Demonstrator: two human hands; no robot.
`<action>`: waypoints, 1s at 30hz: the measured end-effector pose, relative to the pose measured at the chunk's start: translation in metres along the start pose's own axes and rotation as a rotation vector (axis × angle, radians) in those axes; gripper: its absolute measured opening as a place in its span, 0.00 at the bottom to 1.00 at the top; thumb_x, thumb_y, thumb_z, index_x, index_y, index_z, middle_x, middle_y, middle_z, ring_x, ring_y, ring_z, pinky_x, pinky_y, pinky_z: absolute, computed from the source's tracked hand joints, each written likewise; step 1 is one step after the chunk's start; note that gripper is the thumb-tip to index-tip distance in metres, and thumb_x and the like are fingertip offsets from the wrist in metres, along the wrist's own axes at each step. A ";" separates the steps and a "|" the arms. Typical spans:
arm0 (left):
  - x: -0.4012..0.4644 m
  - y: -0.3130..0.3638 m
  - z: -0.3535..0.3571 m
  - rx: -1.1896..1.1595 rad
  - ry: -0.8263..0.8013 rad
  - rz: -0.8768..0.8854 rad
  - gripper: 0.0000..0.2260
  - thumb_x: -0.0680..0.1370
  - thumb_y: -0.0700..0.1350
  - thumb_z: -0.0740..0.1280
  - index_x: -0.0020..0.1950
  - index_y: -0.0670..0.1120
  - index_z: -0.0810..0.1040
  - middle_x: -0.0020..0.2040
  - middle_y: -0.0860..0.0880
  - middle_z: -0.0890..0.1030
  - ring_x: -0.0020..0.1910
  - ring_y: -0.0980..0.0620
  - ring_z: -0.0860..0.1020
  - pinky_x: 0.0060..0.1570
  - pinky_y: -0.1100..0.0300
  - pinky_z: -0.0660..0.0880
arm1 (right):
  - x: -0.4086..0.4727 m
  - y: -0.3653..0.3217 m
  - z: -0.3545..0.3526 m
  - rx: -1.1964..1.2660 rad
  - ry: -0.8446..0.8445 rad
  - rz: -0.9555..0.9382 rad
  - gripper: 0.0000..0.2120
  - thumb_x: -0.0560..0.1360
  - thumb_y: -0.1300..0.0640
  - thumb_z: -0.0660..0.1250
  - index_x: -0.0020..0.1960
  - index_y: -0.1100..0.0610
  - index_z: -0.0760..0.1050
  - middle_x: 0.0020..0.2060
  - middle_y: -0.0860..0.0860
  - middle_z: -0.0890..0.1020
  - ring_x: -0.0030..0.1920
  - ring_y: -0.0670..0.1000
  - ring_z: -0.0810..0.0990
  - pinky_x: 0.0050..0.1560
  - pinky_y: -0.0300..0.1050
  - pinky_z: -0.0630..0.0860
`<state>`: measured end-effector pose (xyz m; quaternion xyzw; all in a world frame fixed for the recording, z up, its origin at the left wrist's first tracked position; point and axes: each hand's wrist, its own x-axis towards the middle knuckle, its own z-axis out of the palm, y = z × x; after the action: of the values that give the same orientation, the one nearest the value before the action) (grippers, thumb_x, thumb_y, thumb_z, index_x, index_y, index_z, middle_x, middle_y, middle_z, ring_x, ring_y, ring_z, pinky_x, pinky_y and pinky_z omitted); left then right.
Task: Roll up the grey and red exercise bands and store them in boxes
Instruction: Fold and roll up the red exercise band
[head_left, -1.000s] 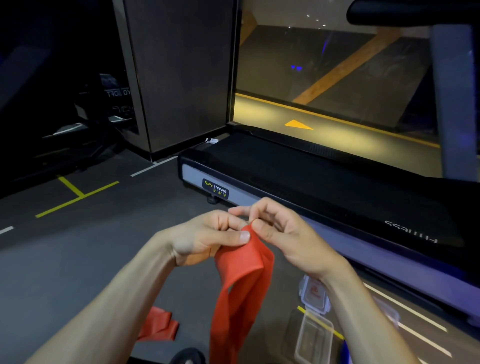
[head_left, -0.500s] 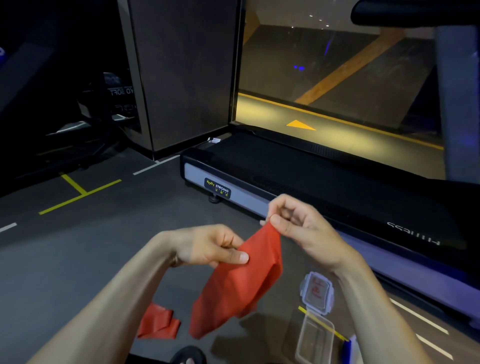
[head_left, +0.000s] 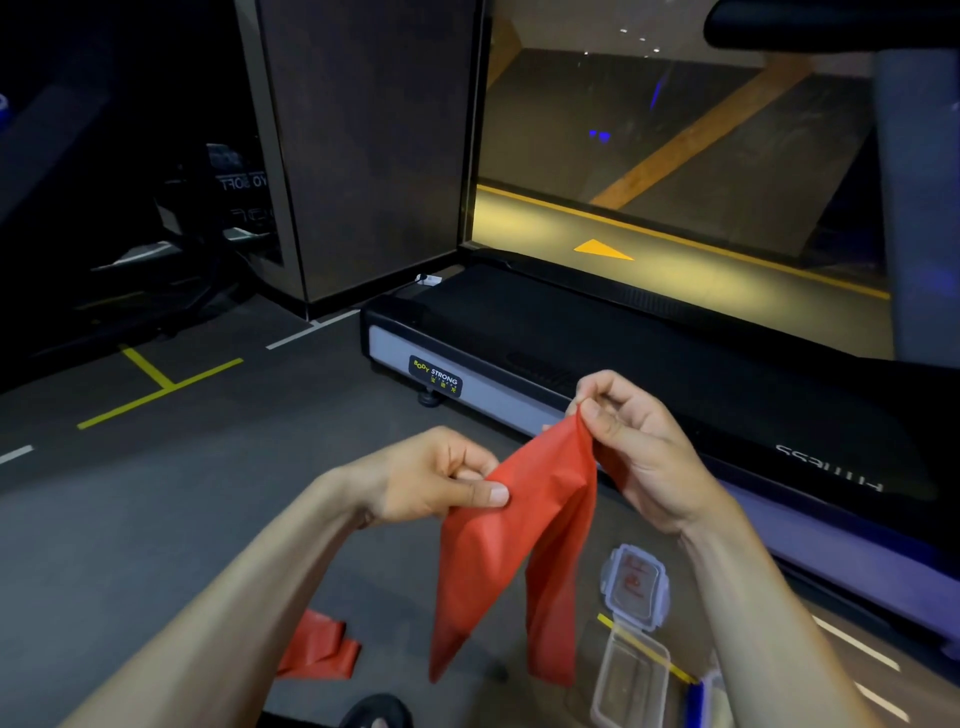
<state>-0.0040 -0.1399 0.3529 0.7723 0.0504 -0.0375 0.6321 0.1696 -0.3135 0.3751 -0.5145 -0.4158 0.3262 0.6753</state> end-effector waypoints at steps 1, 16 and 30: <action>0.000 0.001 0.000 -0.002 0.000 0.002 0.08 0.80 0.44 0.69 0.41 0.48 0.82 0.32 0.52 0.75 0.33 0.57 0.69 0.35 0.63 0.66 | 0.000 0.000 -0.001 -0.002 0.002 0.008 0.16 0.71 0.45 0.78 0.49 0.54 0.77 0.45 0.59 0.72 0.52 0.63 0.70 0.55 0.58 0.66; -0.006 0.019 0.012 -0.634 -0.291 0.340 0.15 0.79 0.47 0.71 0.57 0.37 0.76 0.46 0.45 0.85 0.41 0.50 0.85 0.44 0.58 0.82 | -0.009 0.002 0.017 0.079 -0.282 0.040 0.04 0.80 0.58 0.63 0.51 0.58 0.69 0.58 0.58 0.83 0.54 0.50 0.83 0.51 0.40 0.76; 0.001 0.012 0.008 -0.387 -0.085 0.118 0.13 0.81 0.41 0.65 0.53 0.31 0.80 0.48 0.53 0.82 0.43 0.56 0.81 0.44 0.63 0.77 | -0.007 -0.005 0.036 -0.233 -0.308 -0.004 0.04 0.82 0.59 0.63 0.52 0.60 0.71 0.65 0.57 0.81 0.66 0.57 0.80 0.65 0.49 0.76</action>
<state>-0.0017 -0.1504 0.3629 0.6358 -0.0154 -0.0226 0.7714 0.1346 -0.3059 0.3827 -0.5324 -0.5502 0.3493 0.5403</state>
